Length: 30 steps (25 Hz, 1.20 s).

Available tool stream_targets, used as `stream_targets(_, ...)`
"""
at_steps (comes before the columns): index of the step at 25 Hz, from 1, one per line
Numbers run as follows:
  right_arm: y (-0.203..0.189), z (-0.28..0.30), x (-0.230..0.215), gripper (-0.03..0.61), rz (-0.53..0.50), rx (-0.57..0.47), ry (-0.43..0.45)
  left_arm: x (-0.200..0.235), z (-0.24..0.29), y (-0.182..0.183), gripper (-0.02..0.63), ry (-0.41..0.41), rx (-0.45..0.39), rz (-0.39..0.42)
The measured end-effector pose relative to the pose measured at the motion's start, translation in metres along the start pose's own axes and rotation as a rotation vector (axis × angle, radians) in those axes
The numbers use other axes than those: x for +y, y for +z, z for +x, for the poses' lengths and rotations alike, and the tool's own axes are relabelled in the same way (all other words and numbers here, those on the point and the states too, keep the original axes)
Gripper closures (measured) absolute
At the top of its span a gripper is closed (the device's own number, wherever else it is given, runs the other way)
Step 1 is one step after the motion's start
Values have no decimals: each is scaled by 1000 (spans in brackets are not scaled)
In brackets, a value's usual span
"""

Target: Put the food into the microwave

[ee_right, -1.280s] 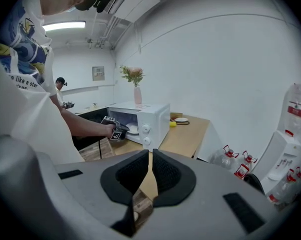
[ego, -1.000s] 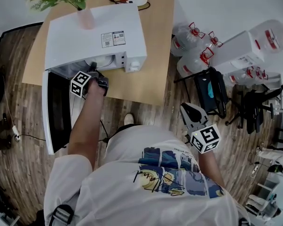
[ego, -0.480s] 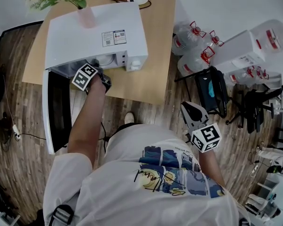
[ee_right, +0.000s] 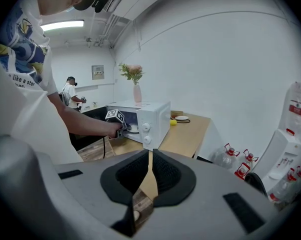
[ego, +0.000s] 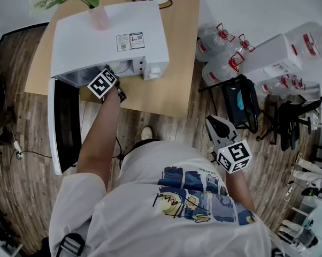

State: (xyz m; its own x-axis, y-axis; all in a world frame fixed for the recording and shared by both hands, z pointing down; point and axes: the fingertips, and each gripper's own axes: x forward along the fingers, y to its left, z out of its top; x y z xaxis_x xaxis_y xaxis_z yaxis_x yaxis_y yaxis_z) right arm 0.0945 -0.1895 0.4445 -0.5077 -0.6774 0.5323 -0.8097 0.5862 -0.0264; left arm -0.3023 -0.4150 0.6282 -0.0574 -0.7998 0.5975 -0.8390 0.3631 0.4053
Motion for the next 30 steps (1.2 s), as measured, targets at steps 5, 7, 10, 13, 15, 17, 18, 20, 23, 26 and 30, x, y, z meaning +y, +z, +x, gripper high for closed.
stream_targets(5,0,-1,0,555,-3,1,-1,0,0,1,465,38,-11,90)
stream_targets(7,-1,-3,-1,555,-2,2,-3,0,-1,1,459,44,-14,113)
stream_targets(10,-4,-6,-1,554,1,5,-6,0,-1,0,449,55,-13,139)
stream_targets(13,-7,-10,-3,554,2,5,-9,2,-1,2,440,75,-13,145)
stream_targets(15,-8,-13,-3,555,2,2,-10,3,-3,5,436,84,-21,156)
stream_targets(17,-9,-17,-5,555,1,-4,-11,4,-7,6,434,85,-29,158)
stream_targets(18,-10,-19,-5,555,2,-7,-11,4,-10,5,434,85,-32,160)
stream_targets(20,-14,-24,-8,555,5,-12,-12,4,-16,3,434,86,-36,164)
stream_targets(23,-19,-31,-11,554,6,-18,-5,2,-27,0,434,89,-44,169)
stream_targets(26,-23,-38,-14,555,1,-27,12,-1,-41,-4,434,89,-56,177)
stream_targets(30,-28,-50,-17,555,-11,-42,44,-6,-66,-13,436,93,-78,182)
